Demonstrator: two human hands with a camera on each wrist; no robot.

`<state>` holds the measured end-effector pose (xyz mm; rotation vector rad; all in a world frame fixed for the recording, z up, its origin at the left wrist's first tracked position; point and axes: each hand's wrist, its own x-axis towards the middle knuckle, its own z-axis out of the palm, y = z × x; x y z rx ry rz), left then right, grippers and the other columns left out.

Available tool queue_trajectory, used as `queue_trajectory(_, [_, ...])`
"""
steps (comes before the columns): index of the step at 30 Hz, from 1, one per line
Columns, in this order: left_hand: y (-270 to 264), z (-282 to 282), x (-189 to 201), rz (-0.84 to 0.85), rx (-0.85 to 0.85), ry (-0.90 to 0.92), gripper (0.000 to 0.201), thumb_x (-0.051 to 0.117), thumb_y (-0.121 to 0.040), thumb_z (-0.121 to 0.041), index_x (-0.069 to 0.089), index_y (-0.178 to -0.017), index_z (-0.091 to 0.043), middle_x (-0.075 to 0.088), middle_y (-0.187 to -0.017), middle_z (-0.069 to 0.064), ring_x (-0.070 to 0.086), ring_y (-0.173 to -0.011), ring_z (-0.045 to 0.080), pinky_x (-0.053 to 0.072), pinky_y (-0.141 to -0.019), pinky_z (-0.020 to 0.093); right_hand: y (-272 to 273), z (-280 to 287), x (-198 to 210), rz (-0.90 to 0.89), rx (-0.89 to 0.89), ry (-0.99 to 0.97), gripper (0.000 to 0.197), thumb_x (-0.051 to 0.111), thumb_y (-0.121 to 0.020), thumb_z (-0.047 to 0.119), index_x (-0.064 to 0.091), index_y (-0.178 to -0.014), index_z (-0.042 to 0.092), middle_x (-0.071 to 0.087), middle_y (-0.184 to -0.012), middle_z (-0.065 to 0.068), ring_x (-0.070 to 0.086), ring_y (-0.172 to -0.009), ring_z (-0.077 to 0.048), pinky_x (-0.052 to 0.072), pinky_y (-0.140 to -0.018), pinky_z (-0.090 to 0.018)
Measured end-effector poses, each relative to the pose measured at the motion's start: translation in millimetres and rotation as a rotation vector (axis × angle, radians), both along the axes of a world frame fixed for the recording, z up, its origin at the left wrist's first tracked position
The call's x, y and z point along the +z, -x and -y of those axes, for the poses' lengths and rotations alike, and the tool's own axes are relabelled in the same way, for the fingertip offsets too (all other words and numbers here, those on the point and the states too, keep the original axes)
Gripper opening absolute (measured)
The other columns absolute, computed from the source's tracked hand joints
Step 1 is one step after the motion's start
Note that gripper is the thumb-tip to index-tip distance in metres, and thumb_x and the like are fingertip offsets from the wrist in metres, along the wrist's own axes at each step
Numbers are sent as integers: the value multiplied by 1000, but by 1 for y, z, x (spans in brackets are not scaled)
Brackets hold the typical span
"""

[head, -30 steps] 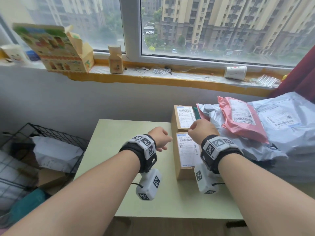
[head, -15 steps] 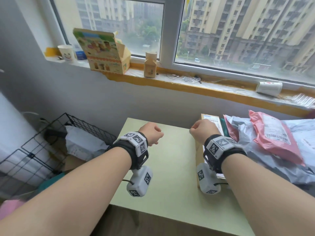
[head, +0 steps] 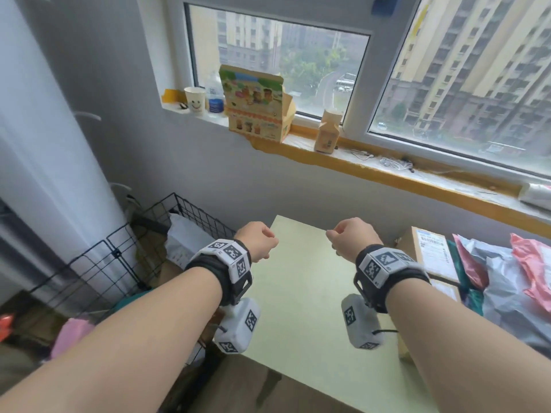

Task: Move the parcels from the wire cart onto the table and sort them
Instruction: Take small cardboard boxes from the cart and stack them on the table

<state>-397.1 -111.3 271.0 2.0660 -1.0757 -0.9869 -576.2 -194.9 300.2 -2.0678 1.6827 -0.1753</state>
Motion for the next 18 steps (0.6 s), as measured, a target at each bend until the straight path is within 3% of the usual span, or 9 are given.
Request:
queue_trajectory(4, [-41,-19,0,-34,47,7,10,57,-90,-20,59,-98,-15,63,-84,3,71,-90,26,52,-74,31,-46,-10,2,4,45,-2,28,48,-90,31,68,-78,15,71,-78,-3,69,-76,-21,53,-70,-28])
queue_trajectory(6, [-64,-31,1,-20,61,5,11,56,-91,-20,59,-101,-15,63,-90,4,71,-91,25,53,-75,31,-72,-16,2,-3,80,-8,29,47,-89,31,68,-79,14,71,-78,-4,68,-76,-22,56,-74,-32])
queue_trajectory(9, [-100,-51,0,-18,104,4,13,53,-94,-20,59,-105,-15,63,-96,4,70,-93,25,53,-67,28,-113,-26,-1,-9,130,-22,29,48,-89,34,67,-78,15,71,-79,-5,68,-78,-25,56,-80,-38])
queue_trajectory(11, [-126,-63,-1,3,115,-1,8,52,-95,-19,59,-98,-16,61,-93,5,69,-91,24,49,-65,25,-140,-32,-3,-21,164,-25,31,48,-90,34,66,-76,14,71,-78,-6,67,-77,-25,56,-79,-36])
queue_trajectory(16, [-192,-99,-13,-1,184,-36,12,55,-92,-22,60,-101,-17,66,-95,5,69,-92,23,53,-87,36,-208,-51,-14,-82,243,-46,34,47,-94,34,57,-67,16,65,-75,-5,61,-75,-24,45,-69,-28])
queue_trajectory(18, [-218,-114,-20,0,222,-47,14,56,-91,-23,62,-101,-16,67,-88,4,70,-89,22,53,-87,36,-236,-62,-20,-88,255,-57,33,48,-93,36,60,-70,16,65,-76,-5,61,-76,-24,45,-69,-28])
